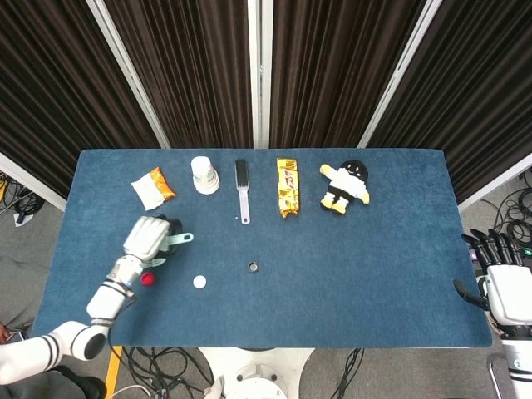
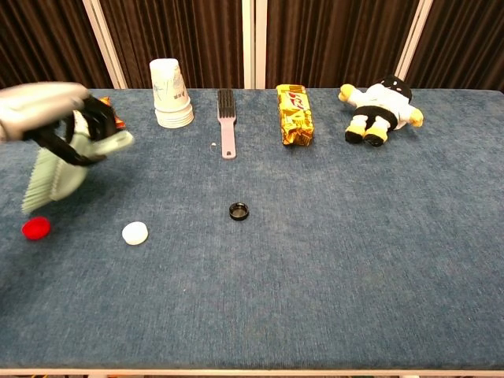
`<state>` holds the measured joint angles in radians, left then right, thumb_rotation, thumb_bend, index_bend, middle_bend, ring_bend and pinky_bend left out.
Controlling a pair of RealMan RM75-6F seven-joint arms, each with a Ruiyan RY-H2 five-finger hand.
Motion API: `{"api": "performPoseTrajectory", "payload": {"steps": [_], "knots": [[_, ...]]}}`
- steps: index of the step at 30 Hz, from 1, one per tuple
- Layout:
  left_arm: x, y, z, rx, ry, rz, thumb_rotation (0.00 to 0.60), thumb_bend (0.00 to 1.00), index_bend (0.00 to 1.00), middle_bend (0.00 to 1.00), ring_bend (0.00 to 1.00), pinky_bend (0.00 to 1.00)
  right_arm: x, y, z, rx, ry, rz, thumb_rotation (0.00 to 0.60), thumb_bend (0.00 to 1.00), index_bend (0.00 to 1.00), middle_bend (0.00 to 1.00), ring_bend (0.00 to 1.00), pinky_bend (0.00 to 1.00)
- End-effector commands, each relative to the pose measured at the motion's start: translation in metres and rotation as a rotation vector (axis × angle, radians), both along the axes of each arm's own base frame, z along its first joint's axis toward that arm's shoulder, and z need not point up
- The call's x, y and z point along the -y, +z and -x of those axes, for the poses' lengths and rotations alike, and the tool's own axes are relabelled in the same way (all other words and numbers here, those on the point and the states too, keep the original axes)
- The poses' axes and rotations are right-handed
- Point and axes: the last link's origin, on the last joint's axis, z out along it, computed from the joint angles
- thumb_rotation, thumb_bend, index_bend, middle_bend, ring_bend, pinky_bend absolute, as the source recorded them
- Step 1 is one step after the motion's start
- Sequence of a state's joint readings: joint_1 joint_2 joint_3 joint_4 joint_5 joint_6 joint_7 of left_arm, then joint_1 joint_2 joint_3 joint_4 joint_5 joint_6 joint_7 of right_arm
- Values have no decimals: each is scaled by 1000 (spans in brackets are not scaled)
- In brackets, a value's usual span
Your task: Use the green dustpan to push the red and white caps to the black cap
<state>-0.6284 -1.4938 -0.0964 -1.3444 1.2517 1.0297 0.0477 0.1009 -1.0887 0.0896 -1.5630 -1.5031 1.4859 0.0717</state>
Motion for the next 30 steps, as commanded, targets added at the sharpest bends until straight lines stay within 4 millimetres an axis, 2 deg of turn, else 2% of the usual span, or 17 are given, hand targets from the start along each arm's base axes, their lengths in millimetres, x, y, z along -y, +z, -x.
{"api": "performPoseTrajectory", "payload": {"steps": [1, 5, 8, 13, 19, 24, 30], "knots": [[9, 39, 11, 159, 34, -39, 600, 381, 542, 568, 439, 556, 0, 0, 0, 2, -3, 0, 600, 124, 169, 118, 0, 0], [17, 57, 25, 209, 42, -42, 600, 382, 546, 573, 441, 556, 0, 0, -2, -5, 0, 2, 600, 123, 169, 117, 0, 0], [31, 56, 33, 195, 56, 26, 600, 381, 549, 574, 441, 555, 0, 1, -4, -6, 7, 5, 600, 124, 169, 119, 0, 0], [49, 37, 46, 170, 74, 87, 600, 381, 549, 574, 440, 554, 0, -2, -7, -4, 13, -2, 600, 123, 169, 119, 0, 0], [62, 15, 55, 237, 111, 71, 600, 382, 549, 574, 440, 547, -3, 1, -10, -5, 22, 6, 600, 123, 169, 119, 0, 0], [63, 3, 51, 321, 128, 47, 600, 383, 550, 574, 440, 550, -5, 1, -10, -3, 21, 4, 600, 123, 168, 119, 0, 0], [61, -13, 44, 337, 97, 76, 600, 382, 550, 574, 440, 549, -9, 3, -8, -3, 15, 8, 600, 123, 169, 119, 0, 0]]}}
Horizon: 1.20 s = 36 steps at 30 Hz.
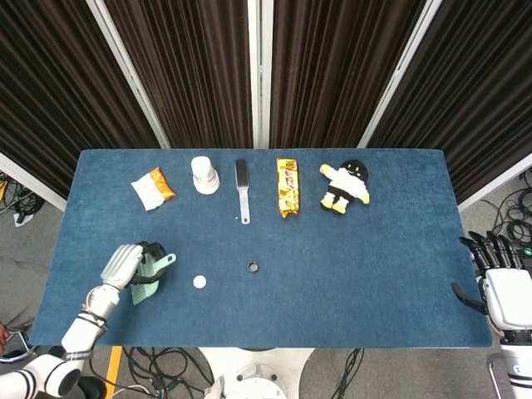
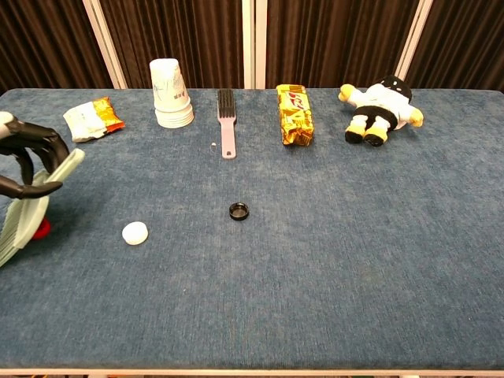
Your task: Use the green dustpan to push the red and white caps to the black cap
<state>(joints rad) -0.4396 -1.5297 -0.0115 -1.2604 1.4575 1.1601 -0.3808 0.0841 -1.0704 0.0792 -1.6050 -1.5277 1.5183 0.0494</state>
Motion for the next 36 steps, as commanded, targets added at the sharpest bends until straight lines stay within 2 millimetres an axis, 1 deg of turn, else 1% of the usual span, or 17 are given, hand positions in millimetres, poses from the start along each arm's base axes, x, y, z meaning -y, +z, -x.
{"api": "performPoseTrajectory", "payload": {"steps": [1, 5, 12, 19, 24, 30, 33, 36], "knots": [[-1, -10, -9, 46, -15, 26, 600, 382, 550, 574, 440, 549, -1, 1, 1, -1, -5, 3, 600, 122, 169, 119, 0, 0], [-7, -20, -22, 63, -46, 47, 600, 382, 550, 574, 441, 549, -2, 2, 3, 5, -9, 7, 600, 123, 168, 119, 0, 0], [-17, -41, -53, 118, -96, 91, 600, 382, 550, 574, 441, 554, -4, 3, 8, 9, -22, 8, 600, 123, 169, 119, 0, 0], [-22, -64, -89, 179, -108, 140, 600, 381, 550, 574, 440, 558, -4, 4, 14, 17, -35, 7, 600, 123, 168, 119, 0, 0], [-29, -78, -115, 214, -105, 144, 600, 383, 550, 574, 440, 560, -3, 4, 18, 21, -42, 7, 600, 123, 168, 119, 0, 0], [-44, -89, -144, 240, -92, 123, 600, 391, 550, 573, 440, 560, -1, 5, 21, 24, -43, 5, 600, 122, 168, 119, 0, 0], [-51, -93, -155, 257, -81, 117, 600, 389, 549, 572, 440, 561, -1, 5, 22, 26, -44, 7, 600, 122, 168, 119, 0, 0], [-56, -93, -163, 273, -74, 112, 600, 388, 549, 571, 441, 562, 0, 5, 23, 27, -46, 6, 600, 122, 168, 119, 0, 0]]}}
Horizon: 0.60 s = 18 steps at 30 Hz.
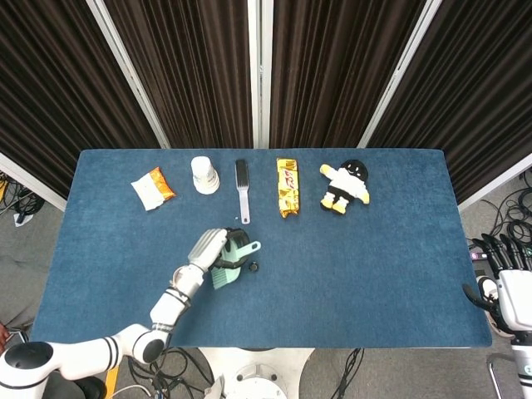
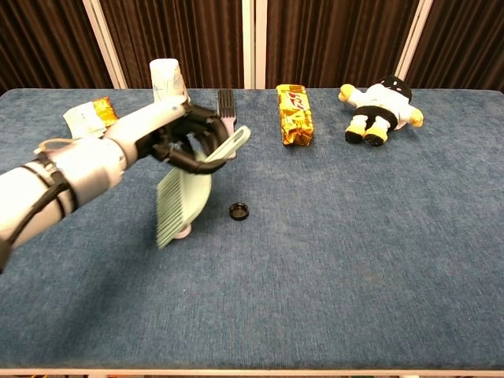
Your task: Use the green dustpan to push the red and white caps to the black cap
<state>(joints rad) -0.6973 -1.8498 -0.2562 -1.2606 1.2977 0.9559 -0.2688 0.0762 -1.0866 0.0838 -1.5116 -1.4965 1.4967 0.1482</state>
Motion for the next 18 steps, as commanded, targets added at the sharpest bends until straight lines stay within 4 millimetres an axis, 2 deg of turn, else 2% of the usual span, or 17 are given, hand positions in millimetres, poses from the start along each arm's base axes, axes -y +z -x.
{"api": "performPoseTrajectory", "payload": {"steps": [1, 6, 11, 15, 18], "knots": [[-6, 1, -8, 10, 2, -5, 600, 387, 549, 570, 441, 563, 1, 0, 0, 2, 2, 0, 600, 122, 169, 119, 0, 0], [-9, 19, -7, 20, 9, -39, 600, 387, 549, 569, 440, 561, 3, 0, 1, 3, 7, -2, 600, 120, 168, 119, 0, 0], [3, 33, 5, 14, 56, -43, 600, 392, 549, 568, 440, 536, 7, -3, 2, 8, 8, -15, 600, 121, 168, 119, 0, 0], [14, 25, 11, -32, 68, 2, 600, 394, 550, 568, 440, 538, 10, -5, 2, 10, 17, -30, 600, 110, 168, 119, 0, 0], [13, 15, 12, -46, 76, 0, 600, 394, 550, 568, 441, 538, 10, -4, 2, 8, 22, -32, 600, 107, 169, 119, 0, 0]]}}
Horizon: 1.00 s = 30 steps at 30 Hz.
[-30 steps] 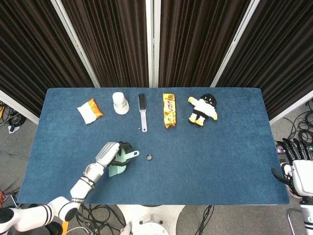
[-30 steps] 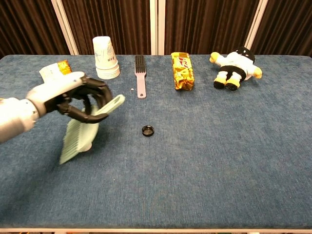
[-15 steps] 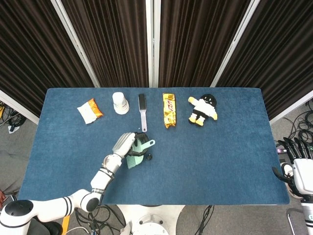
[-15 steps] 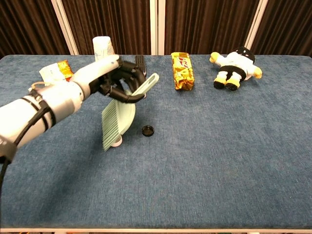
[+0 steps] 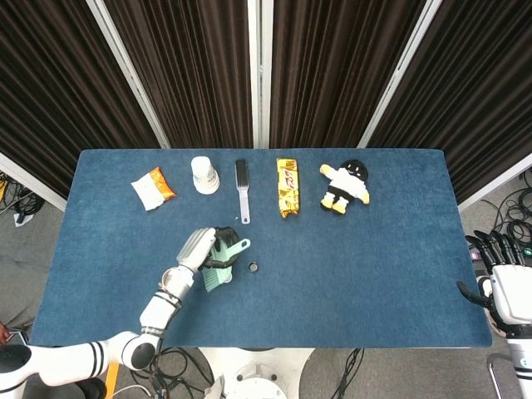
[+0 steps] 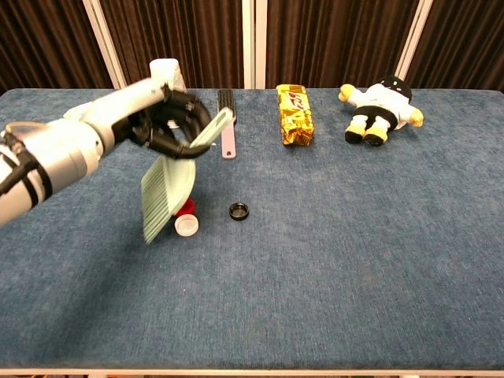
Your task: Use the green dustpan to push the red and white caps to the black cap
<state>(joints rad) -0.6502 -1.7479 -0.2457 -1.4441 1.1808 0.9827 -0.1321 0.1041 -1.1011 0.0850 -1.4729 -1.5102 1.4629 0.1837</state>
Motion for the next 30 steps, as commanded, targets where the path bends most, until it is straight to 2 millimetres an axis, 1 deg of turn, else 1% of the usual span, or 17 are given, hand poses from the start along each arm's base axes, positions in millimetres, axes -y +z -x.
{"api": "performPoseTrajectory", "payload": {"steps": [1, 6, 10, 15, 20, 23, 25, 27, 30], "knots": [[0, -12, 2, -9, 14, -2, 600, 394, 550, 568, 441, 538, -1, 1, 0, -4, 0, 2, 600, 107, 169, 119, 0, 0], [-4, -27, -8, 68, 31, 0, 600, 391, 550, 568, 440, 538, -4, 5, 1, -8, -12, 8, 600, 105, 169, 119, 0, 0], [-10, -38, -26, 126, 21, -20, 600, 392, 550, 570, 440, 539, -6, 6, 1, -8, -16, 12, 600, 104, 168, 119, 0, 0], [-18, -52, -46, 140, -3, -20, 600, 391, 551, 570, 440, 539, -9, 8, 2, -11, -21, 20, 600, 100, 168, 118, 0, 0], [-24, -61, -60, 160, -6, -6, 600, 391, 551, 570, 440, 539, -13, 11, 3, -13, -32, 29, 600, 101, 169, 119, 0, 0], [-25, -60, -67, 181, -18, 4, 600, 390, 551, 570, 440, 539, -15, 12, 4, -12, -38, 37, 600, 100, 168, 119, 0, 0], [-26, -55, -66, 169, -39, -4, 600, 390, 551, 570, 440, 539, -16, 13, 5, -10, -39, 43, 600, 100, 169, 119, 0, 0], [-27, -48, -62, 148, -55, -13, 600, 389, 551, 570, 440, 538, -16, 14, 5, -9, -38, 47, 600, 100, 169, 119, 0, 0], [-31, -27, -46, 87, -83, -38, 600, 390, 551, 570, 440, 526, -16, 14, 5, -8, -36, 47, 600, 100, 169, 119, 0, 0]]}}
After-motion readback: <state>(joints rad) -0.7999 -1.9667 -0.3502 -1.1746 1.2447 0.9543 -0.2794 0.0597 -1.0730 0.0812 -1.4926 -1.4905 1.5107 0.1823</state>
